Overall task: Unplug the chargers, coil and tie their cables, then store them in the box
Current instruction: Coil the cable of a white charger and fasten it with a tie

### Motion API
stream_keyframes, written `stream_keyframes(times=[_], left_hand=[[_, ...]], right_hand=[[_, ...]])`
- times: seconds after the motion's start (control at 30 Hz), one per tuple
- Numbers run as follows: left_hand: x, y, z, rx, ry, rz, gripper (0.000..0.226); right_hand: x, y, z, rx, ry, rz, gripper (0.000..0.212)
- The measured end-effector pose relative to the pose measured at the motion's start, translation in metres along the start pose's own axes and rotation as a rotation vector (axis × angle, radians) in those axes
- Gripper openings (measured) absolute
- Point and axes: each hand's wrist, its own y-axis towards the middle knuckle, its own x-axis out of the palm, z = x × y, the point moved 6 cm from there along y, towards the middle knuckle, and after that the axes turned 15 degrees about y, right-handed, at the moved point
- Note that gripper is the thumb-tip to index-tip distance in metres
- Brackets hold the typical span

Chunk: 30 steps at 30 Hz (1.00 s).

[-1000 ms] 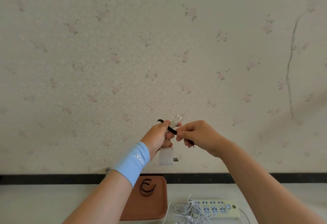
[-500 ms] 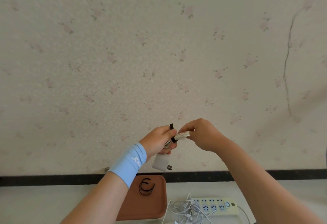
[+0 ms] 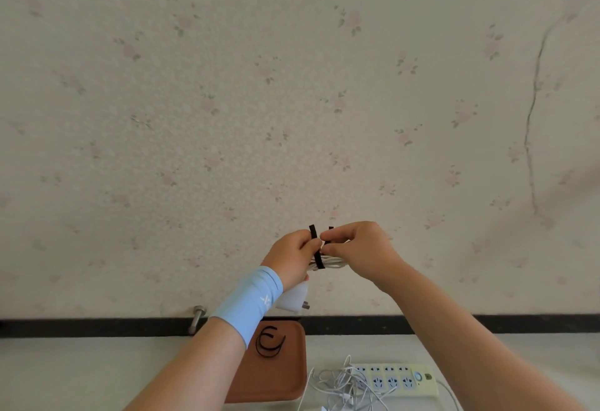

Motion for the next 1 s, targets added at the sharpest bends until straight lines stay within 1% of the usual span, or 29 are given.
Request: stream_keyframes(times=[0.07,0.1,0.17,0.2,0.3,0.33,0.37,0.4,0.47,0.5,0.53,0.57,0.6,0.63,0.7,0.8,0.83,0.87,0.93,1.0], left_hand=[[0.000,-0.001,0.000,-0.018,0.007,0.023,0.030],[0.001,-0.001,-0.001,-0.028,0.019,0.014,0.029],[0.005,0.000,-0.004,-0.050,0.067,-0.035,0.028],[0.007,0.000,-0.006,-0.068,0.094,-0.065,0.029],[0.011,0.000,-0.009,-0.106,0.113,-0.125,0.031],[0.011,-0.001,-0.009,-0.116,0.111,-0.149,0.029],[0.012,-0.003,-0.008,-0.125,0.124,-0.178,0.025],[0.012,-0.003,-0.008,-0.122,0.169,-0.210,0.020],[0.014,-0.003,-0.009,-0.115,0.365,-0.297,0.009],[0.013,-0.004,-0.011,-0.140,0.401,-0.307,0.009],[0.011,-0.003,-0.014,-0.173,0.364,-0.293,0.014],[0.010,-0.001,-0.019,-0.214,0.274,-0.284,0.019],[0.007,0.000,-0.024,-0.264,0.158,-0.267,0.021],[0.004,-0.002,-0.027,-0.323,0.020,-0.244,0.021],[-0.001,-0.004,-0.030,-0.409,-0.217,-0.175,0.021],[-0.008,-0.003,-0.029,-0.413,-0.332,-0.062,0.026],[-0.009,-0.003,-0.028,-0.402,-0.357,-0.032,0.026],[-0.010,-0.004,-0.027,-0.393,-0.377,-0.004,0.026],[-0.013,-0.004,-0.027,-0.369,-0.378,0.057,0.027],[-0.016,-0.003,-0.027,-0.347,-0.364,0.118,0.027]], right_hand=[[0.003,0.000,-0.001,-0.017,-0.012,0.028,0.020],[0.004,0.000,0.000,-0.032,-0.028,0.029,0.023],[0.006,-0.001,0.000,-0.053,-0.067,0.032,0.034],[0.006,-0.002,0.000,-0.052,-0.083,0.041,0.035],[0.007,-0.001,0.002,-0.054,-0.113,0.089,0.014],[0.007,-0.003,0.001,-0.062,-0.131,0.096,0.007],[0.010,-0.004,-0.001,-0.085,-0.161,0.086,0.005],[0.013,-0.005,-0.002,-0.110,-0.192,0.063,0.009],[0.021,-0.009,-0.005,-0.172,-0.261,-0.008,0.014],[0.028,-0.013,-0.006,-0.235,-0.313,-0.048,0.014],[0.034,-0.017,-0.010,-0.347,-0.384,-0.069,0.014],[0.040,-0.021,-0.013,-0.504,-0.458,-0.061,0.014],[0.044,-0.024,-0.015,-0.649,-0.513,-0.031,0.014],[0.044,-0.025,-0.017,-0.740,-0.545,0.008,0.014],[0.041,-0.026,-0.022,-0.824,-0.569,0.084,0.015],[0.046,-0.031,-0.033,-0.946,-0.628,0.109,0.014],[0.048,-0.033,-0.034,-0.948,-0.615,0.094,0.017],[0.050,-0.033,-0.033,-0.903,-0.561,0.069,0.019],[0.049,-0.029,-0.025,-0.702,-0.382,0.047,0.021],[0.046,-0.022,-0.016,-0.475,-0.201,0.025,0.017]])
